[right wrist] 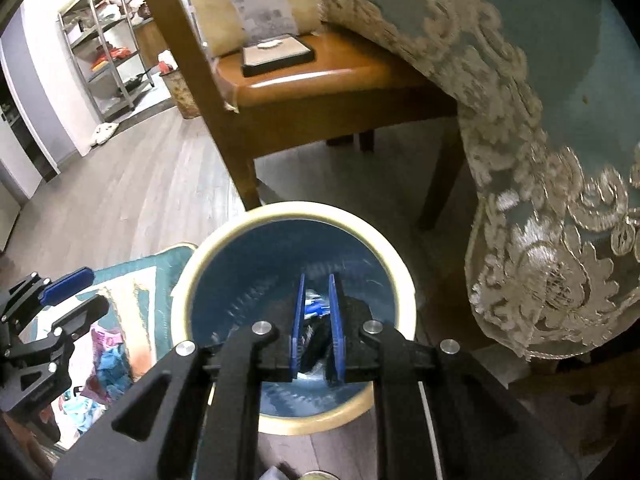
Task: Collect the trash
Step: 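Carry the wipes pack and black bag to the wastebasket and release both, then grasp the blue face mask with the left gripper while the right grasps the pink wrapper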
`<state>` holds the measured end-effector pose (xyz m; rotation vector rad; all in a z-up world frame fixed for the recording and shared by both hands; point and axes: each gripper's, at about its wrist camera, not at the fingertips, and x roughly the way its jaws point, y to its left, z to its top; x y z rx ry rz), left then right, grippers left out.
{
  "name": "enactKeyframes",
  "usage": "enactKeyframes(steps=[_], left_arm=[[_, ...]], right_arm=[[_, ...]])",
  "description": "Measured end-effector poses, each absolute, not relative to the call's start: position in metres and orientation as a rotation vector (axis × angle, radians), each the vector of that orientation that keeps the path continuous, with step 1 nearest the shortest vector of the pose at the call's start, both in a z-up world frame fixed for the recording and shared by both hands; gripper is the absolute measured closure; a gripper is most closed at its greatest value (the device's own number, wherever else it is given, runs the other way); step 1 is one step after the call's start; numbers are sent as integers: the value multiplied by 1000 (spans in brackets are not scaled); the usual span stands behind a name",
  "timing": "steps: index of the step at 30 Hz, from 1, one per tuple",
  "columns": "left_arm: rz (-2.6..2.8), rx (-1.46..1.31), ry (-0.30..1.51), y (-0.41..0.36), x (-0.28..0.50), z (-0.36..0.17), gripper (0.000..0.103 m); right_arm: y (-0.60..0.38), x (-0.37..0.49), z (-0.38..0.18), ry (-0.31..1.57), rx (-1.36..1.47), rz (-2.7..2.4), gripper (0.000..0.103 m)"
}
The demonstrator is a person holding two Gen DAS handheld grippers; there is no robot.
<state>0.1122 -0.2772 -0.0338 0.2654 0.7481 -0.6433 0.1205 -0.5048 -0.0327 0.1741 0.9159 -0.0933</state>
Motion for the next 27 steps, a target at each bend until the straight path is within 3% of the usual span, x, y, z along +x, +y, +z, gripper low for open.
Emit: enactKeyframes(steps=[4,6,8,10,12,15,17,20,27], left_arm=[[-606,272,739,-249,103,-21,63],[-575,258,738,-228,97,-13,61],[-544,231,743,-204,92,-5,61],[-509,214,745,-182,87,1,56],[-469,200,739,-157,78,9,39],[-413,194,732,-119,63,19,33],[-373,193,734,-92,52,24,32],[-303,171,736,-52,36,30,16],[-163,104,775,29,15,18,16]], right_arm=[[-490,123,-24,904,187,-63,86],[-476,123,-17,893,173,-43,70],[-461,122,-10,875,154,-18,64],[-444,120,-2,853,141,12,49],[-425,116,8,817,131,43,22],[-401,112,18,783,112,70,8],[-381,108,22,773,98,88,6],[-358,104,20,782,103,119,6],[-308,101,9,838,173,178,6]])
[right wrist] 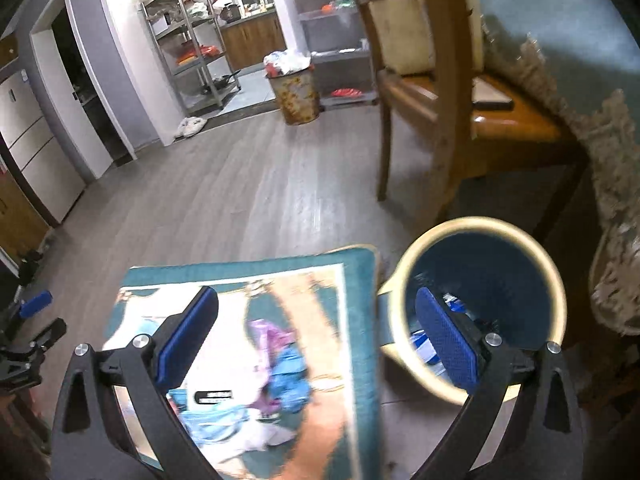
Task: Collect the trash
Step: 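Grasp the blue face mask with the left gripper while the right grasps the pink wrapper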
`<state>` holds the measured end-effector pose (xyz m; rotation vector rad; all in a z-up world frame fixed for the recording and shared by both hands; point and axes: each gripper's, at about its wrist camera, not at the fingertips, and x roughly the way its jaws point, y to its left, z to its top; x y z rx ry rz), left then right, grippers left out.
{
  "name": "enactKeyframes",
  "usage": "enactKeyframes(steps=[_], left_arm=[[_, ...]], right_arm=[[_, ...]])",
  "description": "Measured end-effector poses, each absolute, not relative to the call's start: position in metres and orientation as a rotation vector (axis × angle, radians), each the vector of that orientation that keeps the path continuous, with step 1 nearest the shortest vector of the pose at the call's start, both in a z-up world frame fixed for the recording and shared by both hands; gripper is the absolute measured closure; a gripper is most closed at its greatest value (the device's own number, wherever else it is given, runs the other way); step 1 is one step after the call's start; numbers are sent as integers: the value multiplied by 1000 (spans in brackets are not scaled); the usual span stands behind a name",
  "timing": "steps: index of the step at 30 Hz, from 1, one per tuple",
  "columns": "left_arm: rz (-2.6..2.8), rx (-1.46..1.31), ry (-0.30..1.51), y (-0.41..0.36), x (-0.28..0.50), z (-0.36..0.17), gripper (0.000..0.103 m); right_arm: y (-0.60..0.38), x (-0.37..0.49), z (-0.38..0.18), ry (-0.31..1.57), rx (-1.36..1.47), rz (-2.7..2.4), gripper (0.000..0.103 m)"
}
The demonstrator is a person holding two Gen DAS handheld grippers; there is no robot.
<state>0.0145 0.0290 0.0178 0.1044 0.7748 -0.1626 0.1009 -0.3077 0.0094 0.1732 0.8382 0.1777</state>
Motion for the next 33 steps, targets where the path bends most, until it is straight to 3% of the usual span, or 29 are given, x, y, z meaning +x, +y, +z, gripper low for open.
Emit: enactKeyframes(steps=[12,21,26,33], left_arm=[[-77,107,913,84,34,-41,16],[-71,61,978,88,60,-69,16],[-81,40,1025,87,69,-86,16],[-131,63,1072,74,80,-104,16]], right_arm=[[-273,108,-53,1024,136,128,6],[-264,123,-71,1047,152,161,7],[-243,133,-87,1086,95,223,25],[-212,141,-108,1128,11,319,36]])
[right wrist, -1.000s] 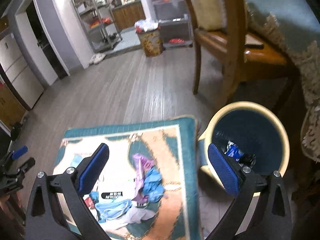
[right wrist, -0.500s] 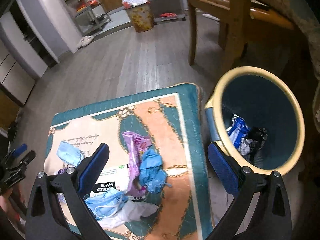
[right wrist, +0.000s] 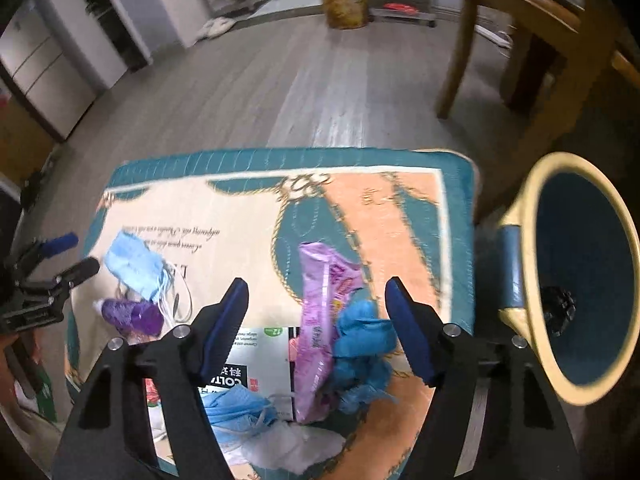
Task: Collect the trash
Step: 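Grasp the blue face mask with the left gripper while the right grasps the pink wrapper, then carry the mask and pink wrapper over the wastebasket and open both grippers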
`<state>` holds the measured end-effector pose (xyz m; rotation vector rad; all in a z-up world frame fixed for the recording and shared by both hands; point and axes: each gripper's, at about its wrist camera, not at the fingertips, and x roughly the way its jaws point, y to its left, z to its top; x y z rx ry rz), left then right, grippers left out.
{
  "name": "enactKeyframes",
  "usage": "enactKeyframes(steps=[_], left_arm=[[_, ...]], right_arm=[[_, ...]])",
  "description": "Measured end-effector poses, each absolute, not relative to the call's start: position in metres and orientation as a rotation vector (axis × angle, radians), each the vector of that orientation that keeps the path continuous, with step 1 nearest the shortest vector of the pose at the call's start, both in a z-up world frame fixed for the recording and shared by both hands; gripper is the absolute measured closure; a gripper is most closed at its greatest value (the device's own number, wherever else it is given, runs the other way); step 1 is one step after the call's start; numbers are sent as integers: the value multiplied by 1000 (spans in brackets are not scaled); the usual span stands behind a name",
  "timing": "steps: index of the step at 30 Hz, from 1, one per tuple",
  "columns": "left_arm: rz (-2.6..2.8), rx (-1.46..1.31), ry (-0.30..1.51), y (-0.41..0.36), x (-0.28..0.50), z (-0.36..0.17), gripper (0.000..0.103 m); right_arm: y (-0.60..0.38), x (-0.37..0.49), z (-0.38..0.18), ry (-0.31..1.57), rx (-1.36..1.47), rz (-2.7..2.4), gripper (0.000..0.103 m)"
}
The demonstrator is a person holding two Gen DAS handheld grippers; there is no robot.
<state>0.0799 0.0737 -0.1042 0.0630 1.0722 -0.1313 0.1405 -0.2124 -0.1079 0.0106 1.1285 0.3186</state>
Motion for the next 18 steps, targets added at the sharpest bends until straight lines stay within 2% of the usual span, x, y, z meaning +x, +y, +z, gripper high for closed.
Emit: enactKeyframes(steps=[1,4,6,8,10,12,13,15,18], left_arm=[[-135,76,1080,71,82,-107,16],[-152,98,1091,63,85,-112,16],[-172,111,1100,57,87,-115,21],[-182,119,1117,54,90,-118,28],[-184,115,1133,52,91,-122,30],[-184,110,1151,52,93,-125,49],[-188,103,1160,52,93,-126,55],[-188,99,1175,52,93,-127,80],[-209,91,1164,53,92,-121,90]], right_arm=[[-208,142,-112,1135,-10,326,38],[-199,144,-119,1151,-27,369,55],[-193,144,-123,1160,-41,387,76],[-190,142,-124,1164,-57,402,91],[-189,141,-122,1155,-50,415,93],[-190,140,-117,1142,-38,427,96],[-191,140,-114,1132,-30,430,96],[-195,140,-105,1110,6,441,96],[-199,139,-94,1081,50,459,96]])
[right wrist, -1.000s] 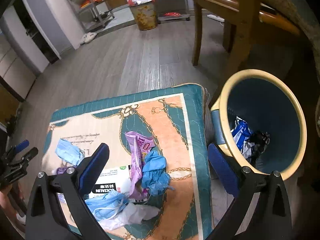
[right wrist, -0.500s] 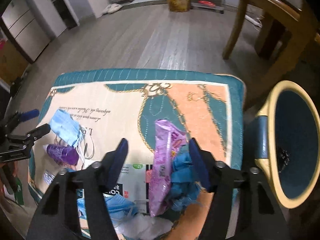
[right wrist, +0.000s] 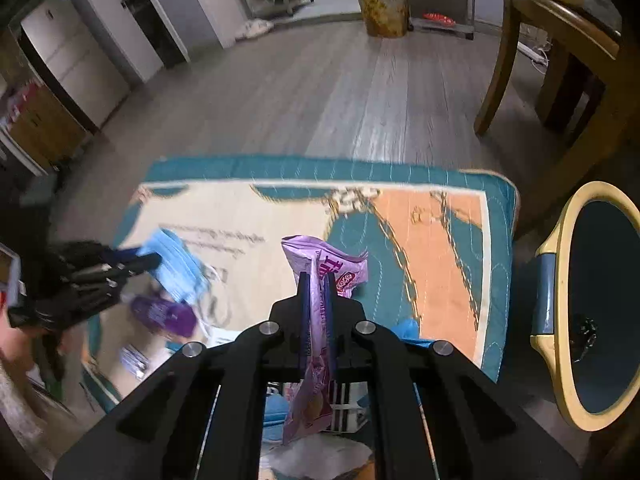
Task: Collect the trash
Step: 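Carry the mask and pink wrapper over the wastebasket and open both grippers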
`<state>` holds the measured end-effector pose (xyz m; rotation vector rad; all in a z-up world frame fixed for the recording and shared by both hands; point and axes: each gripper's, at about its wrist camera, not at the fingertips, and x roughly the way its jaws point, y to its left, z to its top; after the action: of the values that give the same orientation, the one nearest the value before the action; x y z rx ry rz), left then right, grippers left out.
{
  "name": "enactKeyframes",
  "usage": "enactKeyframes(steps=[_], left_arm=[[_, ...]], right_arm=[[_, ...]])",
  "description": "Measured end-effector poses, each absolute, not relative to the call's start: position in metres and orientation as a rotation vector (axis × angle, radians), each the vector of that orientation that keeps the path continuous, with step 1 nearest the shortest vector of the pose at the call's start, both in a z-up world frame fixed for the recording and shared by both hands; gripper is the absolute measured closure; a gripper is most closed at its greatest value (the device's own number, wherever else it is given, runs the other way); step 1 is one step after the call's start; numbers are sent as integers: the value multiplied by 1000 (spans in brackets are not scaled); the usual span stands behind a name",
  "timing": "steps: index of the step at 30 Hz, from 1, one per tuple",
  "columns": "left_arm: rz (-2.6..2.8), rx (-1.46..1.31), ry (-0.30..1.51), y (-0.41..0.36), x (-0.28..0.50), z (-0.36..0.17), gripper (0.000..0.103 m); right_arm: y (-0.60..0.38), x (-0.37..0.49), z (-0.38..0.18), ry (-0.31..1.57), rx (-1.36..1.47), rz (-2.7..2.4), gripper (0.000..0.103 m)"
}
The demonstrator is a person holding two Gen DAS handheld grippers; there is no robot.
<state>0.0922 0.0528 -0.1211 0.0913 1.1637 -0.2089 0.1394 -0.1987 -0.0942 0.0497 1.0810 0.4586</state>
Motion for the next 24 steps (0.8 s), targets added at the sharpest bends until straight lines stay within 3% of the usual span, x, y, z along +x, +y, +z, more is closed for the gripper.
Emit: enactKeyframes(steps=[24], left_arm=[[-293,149,808,-15,86,4,92]], right_arm=[[-277,139,3,888,232,391,96]])
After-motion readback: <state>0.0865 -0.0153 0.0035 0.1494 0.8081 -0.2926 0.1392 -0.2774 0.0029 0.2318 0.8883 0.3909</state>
